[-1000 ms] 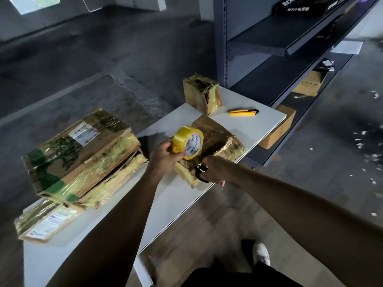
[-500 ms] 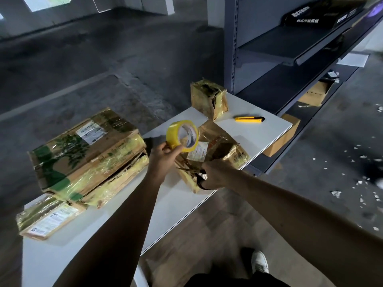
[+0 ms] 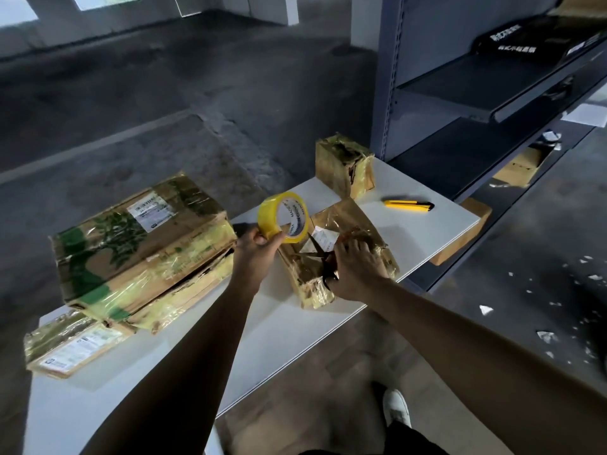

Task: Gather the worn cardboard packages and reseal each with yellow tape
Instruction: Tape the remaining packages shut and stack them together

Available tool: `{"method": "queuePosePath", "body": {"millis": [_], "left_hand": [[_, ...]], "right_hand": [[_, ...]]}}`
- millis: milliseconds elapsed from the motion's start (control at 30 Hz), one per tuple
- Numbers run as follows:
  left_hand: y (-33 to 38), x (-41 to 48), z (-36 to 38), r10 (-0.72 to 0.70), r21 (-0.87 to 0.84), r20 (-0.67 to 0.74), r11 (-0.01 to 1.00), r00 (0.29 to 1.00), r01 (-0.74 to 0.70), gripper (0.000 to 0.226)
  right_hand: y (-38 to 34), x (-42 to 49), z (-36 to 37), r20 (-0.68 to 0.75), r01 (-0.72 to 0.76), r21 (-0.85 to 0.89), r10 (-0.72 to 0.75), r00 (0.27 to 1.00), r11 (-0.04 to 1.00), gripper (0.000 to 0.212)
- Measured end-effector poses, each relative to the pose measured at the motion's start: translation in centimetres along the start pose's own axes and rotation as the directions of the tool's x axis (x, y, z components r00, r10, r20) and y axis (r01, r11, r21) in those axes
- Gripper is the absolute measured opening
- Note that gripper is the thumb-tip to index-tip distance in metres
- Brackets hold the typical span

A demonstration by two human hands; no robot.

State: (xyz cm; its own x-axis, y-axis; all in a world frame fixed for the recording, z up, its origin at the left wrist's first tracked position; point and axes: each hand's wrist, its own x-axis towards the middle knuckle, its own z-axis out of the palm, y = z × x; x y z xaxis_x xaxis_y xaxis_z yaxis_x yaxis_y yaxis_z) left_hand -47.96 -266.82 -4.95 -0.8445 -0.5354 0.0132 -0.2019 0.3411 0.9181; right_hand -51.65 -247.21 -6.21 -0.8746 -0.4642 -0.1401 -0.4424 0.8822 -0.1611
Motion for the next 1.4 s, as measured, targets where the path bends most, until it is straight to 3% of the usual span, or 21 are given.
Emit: {"method": "queuePosePath", "body": {"millis": [100, 233, 333, 467, 733, 900, 1000, 1100, 1167, 1300, 1400], "left_hand": [[0.5, 1.4, 1.3, -0.030, 0.014, -0.011, 0.999, 0.999, 0.030, 0.028], [1.1, 3.7, 4.0, -0.096, -0.045, 0.014, 0.994, 0.995, 0.096, 0.029], [2.0, 5.7, 6.4, -0.172, -0.067, 0.067, 0.982, 0.983, 0.176, 0.015], [4.2, 8.3, 10.4, -0.293, -0.139, 0.197, 0.936, 0.936, 0.322, 0.031], [8.0, 11.5, 19.8, -0.411, 0.029, 0.213, 0.910, 0.886, 0.415, 0.021], [8.6, 13.7, 23.9, -0.409, 0.295, 0.230, 0.894, 0.883, 0.337, 0.041], [8.9, 14.2, 26.0, -0.444, 0.337, 0.251, 0.873, 0.860, 0.352, 0.033], [8.8, 14.7, 27.4, -0.512, 0.319, 0.230, 0.843, 0.828, 0.433, 0.026], [8.5, 14.7, 27.7, -0.485, 0.379, 0.284, 0.849, 0.827, 0.367, 0.029], [8.8, 14.2, 26.8, -0.316, 0.609, 0.291, 0.789, 0.903, 0.080, 0.039], [8.6, 14.1, 25.1, -0.264, 0.576, 0.242, 0.814, 0.934, 0.081, 0.035]], "right_hand": [[1.9, 2.2, -0.5, 0.013, -0.104, 0.120, 0.103, 0.995, 0.987, 0.071], [5.8, 5.9, -1.1, 0.139, -0.276, 0.381, 0.241, 0.961, 0.883, 0.073], [9.1, 8.7, -1.9, 0.094, -0.224, 0.386, 0.203, 0.975, 0.895, 0.052], [13.9, 11.9, -2.2, -0.001, -0.218, 0.420, 0.240, 0.971, 0.881, 0.027], [21.8, 15.8, 1.1, 0.255, -0.297, 0.389, 0.208, 0.944, 0.872, 0.027], [24.5, 16.7, 3.2, 0.278, -0.374, 0.474, 0.267, 0.923, 0.797, 0.028], [25.1, 17.9, 3.2, 0.258, -0.393, 0.636, 0.297, 0.920, 0.664, 0.040], [24.8, 18.9, 2.0, 0.234, -0.308, 0.783, 0.203, 0.951, 0.540, 0.041], [24.9, 19.3, 1.7, 0.231, -0.304, 0.841, 0.211, 0.950, 0.448, 0.037], [25.3, 20.4, 2.7, 0.220, -0.363, 0.753, 0.310, 0.925, 0.549, 0.030], [25.1, 21.1, 3.3, 0.300, -0.446, 0.686, 0.334, 0.893, 0.575, 0.034]]}}
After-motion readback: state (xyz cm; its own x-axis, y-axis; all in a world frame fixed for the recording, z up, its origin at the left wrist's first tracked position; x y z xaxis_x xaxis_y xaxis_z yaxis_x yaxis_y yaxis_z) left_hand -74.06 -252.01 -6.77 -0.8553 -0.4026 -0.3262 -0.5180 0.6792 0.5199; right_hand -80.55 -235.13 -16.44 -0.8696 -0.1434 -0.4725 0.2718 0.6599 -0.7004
